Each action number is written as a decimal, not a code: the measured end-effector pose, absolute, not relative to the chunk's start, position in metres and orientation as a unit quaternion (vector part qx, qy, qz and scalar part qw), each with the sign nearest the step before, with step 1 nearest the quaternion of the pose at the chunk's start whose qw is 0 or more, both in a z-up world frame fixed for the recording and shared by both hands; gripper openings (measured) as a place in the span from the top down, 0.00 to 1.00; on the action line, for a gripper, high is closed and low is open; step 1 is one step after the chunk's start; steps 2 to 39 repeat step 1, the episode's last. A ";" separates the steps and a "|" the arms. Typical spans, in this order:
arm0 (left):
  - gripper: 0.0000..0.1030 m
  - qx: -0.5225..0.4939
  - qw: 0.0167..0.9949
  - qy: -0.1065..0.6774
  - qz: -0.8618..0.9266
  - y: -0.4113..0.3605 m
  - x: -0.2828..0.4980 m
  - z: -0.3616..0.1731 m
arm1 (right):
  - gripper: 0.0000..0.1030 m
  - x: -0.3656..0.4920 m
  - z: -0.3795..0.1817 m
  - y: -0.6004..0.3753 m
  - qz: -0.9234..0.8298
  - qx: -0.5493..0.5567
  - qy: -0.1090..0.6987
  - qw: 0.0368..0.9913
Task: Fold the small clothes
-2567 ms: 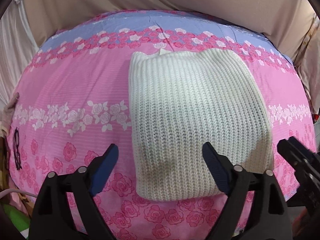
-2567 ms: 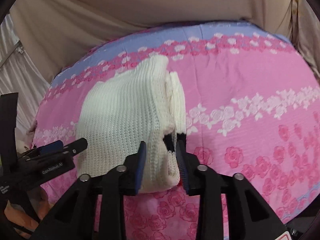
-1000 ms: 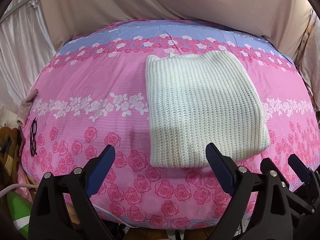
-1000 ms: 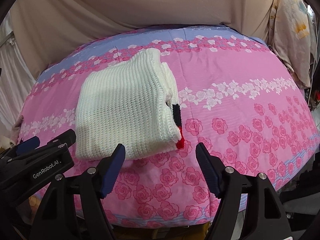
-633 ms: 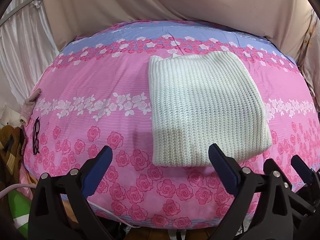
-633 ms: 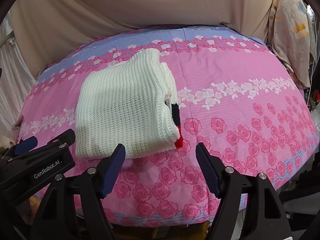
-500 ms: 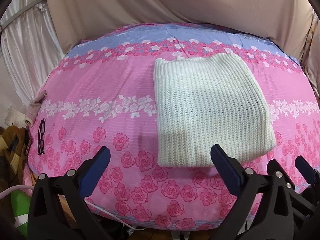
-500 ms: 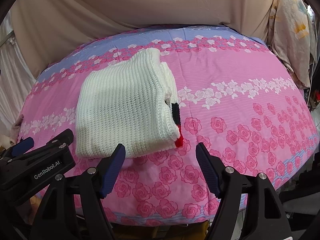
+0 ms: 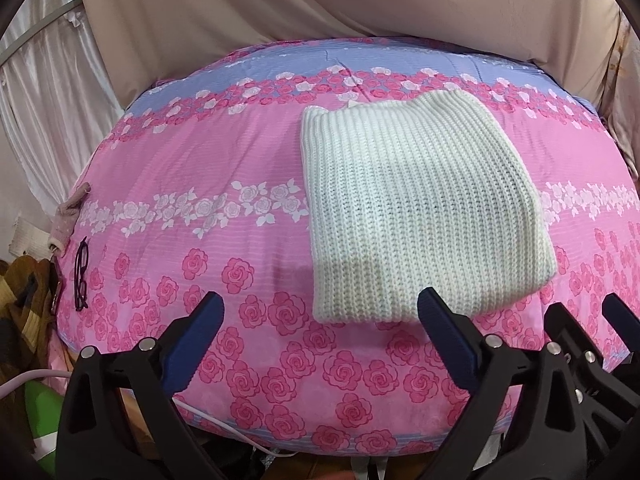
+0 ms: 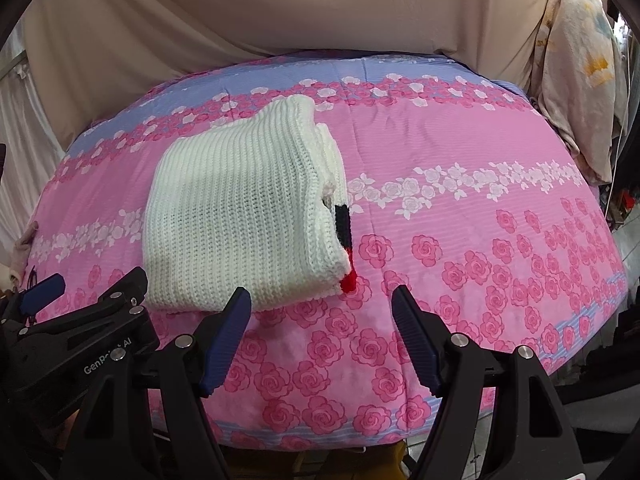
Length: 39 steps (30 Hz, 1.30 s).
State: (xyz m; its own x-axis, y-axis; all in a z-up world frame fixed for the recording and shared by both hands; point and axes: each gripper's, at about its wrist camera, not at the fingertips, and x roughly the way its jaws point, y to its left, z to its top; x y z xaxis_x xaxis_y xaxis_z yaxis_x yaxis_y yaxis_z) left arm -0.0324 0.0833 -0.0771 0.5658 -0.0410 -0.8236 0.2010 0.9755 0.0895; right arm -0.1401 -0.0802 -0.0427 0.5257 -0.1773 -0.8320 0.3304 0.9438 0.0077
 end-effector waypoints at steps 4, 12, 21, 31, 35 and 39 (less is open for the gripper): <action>0.08 0.087 0.880 0.462 -0.069 0.083 -0.032 -0.077 | 0.31 -0.140 -0.043 -0.080 -0.146 0.083 0.464 0.870; 0.08 0.087 0.880 0.462 -0.069 0.083 -0.032 -0.077 | 0.31 -0.140 -0.043 -0.080 -0.146 0.083 0.464 0.870; 0.08 0.087 0.880 0.462 -0.069 0.083 -0.032 -0.077 | 0.31 -0.140 -0.043 -0.080 -0.146 0.083 0.464 0.870; 0.08 0.087 0.880 0.462 -0.069 0.083 -0.032 -0.077 | 0.31 -0.140 -0.043 -0.080 -0.146 0.083 0.464 0.870; 0.08 0.087 0.880 0.462 -0.069 0.083 -0.032 -0.077 | 0.31 -0.140 -0.043 -0.080 -0.146 0.083 0.464 0.870; 0.08 0.087 0.880 0.462 -0.069 0.083 -0.032 -0.077 | 0.31 -0.140 -0.043 -0.080 -0.146 0.083 0.464 0.870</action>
